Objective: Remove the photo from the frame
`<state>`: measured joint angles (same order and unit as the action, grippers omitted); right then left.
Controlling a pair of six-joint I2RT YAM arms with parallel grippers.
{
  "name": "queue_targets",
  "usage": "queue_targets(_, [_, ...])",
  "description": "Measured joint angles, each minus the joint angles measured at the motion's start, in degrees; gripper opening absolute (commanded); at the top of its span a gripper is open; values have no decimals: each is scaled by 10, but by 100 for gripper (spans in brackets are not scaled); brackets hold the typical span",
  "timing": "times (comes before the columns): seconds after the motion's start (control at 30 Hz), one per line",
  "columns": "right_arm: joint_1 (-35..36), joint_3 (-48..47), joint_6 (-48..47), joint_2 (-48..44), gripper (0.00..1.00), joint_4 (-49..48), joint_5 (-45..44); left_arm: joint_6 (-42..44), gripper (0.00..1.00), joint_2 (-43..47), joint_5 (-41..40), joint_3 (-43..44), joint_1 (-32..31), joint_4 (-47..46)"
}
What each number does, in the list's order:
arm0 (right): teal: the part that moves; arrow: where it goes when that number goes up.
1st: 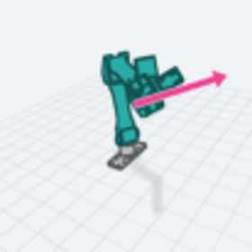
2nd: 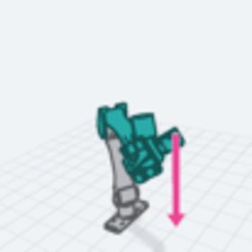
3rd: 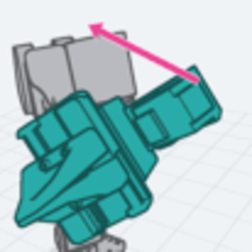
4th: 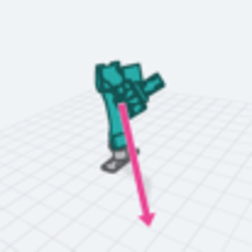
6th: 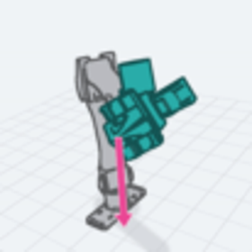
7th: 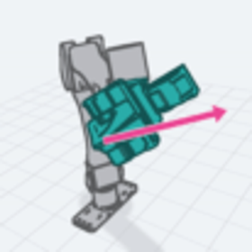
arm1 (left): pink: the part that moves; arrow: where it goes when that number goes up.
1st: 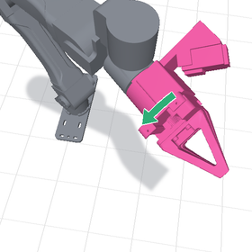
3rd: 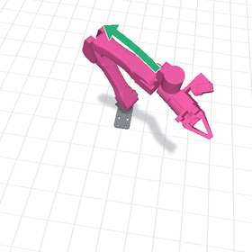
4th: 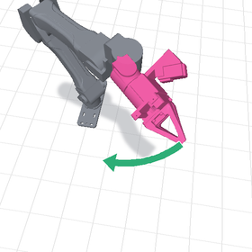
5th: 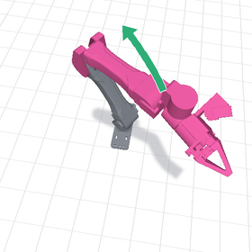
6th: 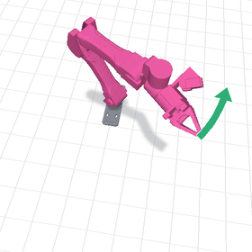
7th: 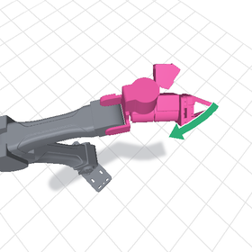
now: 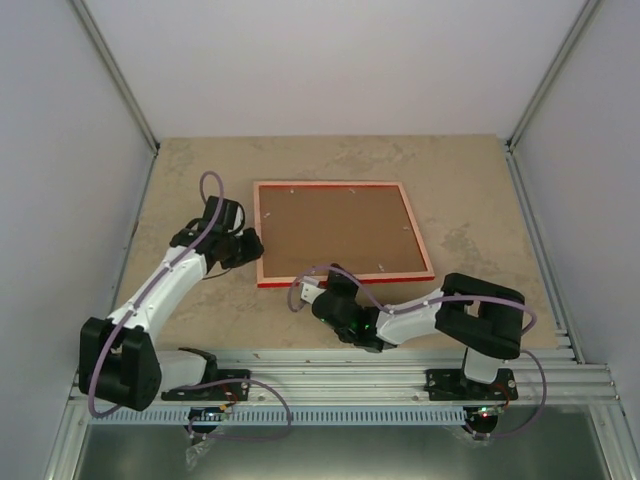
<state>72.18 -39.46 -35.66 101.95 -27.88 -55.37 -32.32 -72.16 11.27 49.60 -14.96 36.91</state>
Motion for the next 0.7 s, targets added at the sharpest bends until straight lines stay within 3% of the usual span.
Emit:
queue_targets(0.1, [3, 8, -56, -23, 1, 17, -20, -10, 13, 20, 18, 0, -1, -26])
queue_targets(0.37, [2, 1, -59, -139, 1, 66, -15, -54, 49, 91, 54, 5, 82, -72])
queue_targets(0.57, [1, -85, -1, -202, 0, 178, 18, -72, 71, 137, 66, 56, 122, -89])
queue_targets(0.7, [-5, -161, 63, -228, 1, 273, 60, -74, 77, 163, 62, 92, 125, -96])
